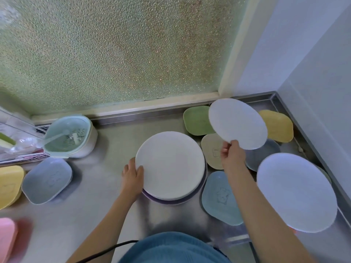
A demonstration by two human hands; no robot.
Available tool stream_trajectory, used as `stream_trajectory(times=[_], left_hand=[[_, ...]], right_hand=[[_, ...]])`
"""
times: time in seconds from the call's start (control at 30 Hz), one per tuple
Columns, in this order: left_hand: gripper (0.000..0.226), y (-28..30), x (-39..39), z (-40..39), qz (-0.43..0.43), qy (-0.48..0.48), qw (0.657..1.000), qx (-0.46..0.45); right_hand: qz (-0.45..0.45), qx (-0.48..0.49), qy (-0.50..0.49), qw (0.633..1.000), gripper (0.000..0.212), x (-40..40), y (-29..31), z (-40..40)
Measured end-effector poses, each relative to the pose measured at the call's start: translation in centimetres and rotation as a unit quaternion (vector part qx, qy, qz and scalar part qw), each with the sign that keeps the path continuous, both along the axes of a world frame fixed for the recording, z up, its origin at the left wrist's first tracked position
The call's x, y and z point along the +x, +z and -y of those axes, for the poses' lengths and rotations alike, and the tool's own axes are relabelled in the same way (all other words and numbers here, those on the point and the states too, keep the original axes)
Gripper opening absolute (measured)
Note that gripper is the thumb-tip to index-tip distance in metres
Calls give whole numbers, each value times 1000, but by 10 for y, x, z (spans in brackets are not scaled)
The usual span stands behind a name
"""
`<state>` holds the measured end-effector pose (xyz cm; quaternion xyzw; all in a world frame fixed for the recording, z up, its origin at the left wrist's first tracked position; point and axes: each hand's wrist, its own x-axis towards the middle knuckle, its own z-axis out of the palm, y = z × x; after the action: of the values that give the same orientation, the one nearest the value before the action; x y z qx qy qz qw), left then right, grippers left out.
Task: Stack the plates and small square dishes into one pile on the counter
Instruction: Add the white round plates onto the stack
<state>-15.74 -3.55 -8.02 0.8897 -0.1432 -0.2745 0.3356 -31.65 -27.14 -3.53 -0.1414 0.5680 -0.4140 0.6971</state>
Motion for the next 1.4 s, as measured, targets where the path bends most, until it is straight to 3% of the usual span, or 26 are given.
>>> stream_trajectory(times=[0.17,0.4,0.53,0.67,0.8,0.87,0.93,0.97,1.03,1.13,1.2,1.3,1.4], left_hand=[[43,14,6,2,33,41,997,-63],[29,38,7,7,-99,152,966,-183],[19,29,1,-6,-117,127,965,-196],[52,20,-4,-16,-99,76,981,-146],[60,19,-11,-18,-50,35,993,-104],[62,19,-14,-17,-33,17,996,-85],[64,18,-15,-15,-25,6,997,-70],[65,18,-15,-14,-18,-3,998,-56],[67,16,-15,-12,9,-28,999,-36],[64,14,-15,-9,68,-71,995,-21],[64,12,-15,-7,94,-95,991,0],[64,9,-16,-6,109,-114,987,31],[64,8,-17,-6,116,-125,985,39]], right_hand=[[-87,-41,215,972,24,3,0,-56],[-144,-78,457,874,22,-18,-5,-75],[-199,-94,529,820,20,-15,3,-75],[-299,-148,566,754,23,-14,4,-77],[-427,-205,590,654,34,-22,-1,-81],[-455,-216,592,630,35,-26,-3,-83],[-444,-210,582,648,37,-28,-5,-83],[-421,-193,572,677,38,-29,-6,-83],[-364,-123,522,762,42,-35,-9,-83],[-276,0,369,888,51,-54,-18,-82],[-214,51,245,944,52,-71,-24,-80],[-87,89,77,989,41,-92,-29,-77],[23,94,-68,993,34,-107,-33,-72]])
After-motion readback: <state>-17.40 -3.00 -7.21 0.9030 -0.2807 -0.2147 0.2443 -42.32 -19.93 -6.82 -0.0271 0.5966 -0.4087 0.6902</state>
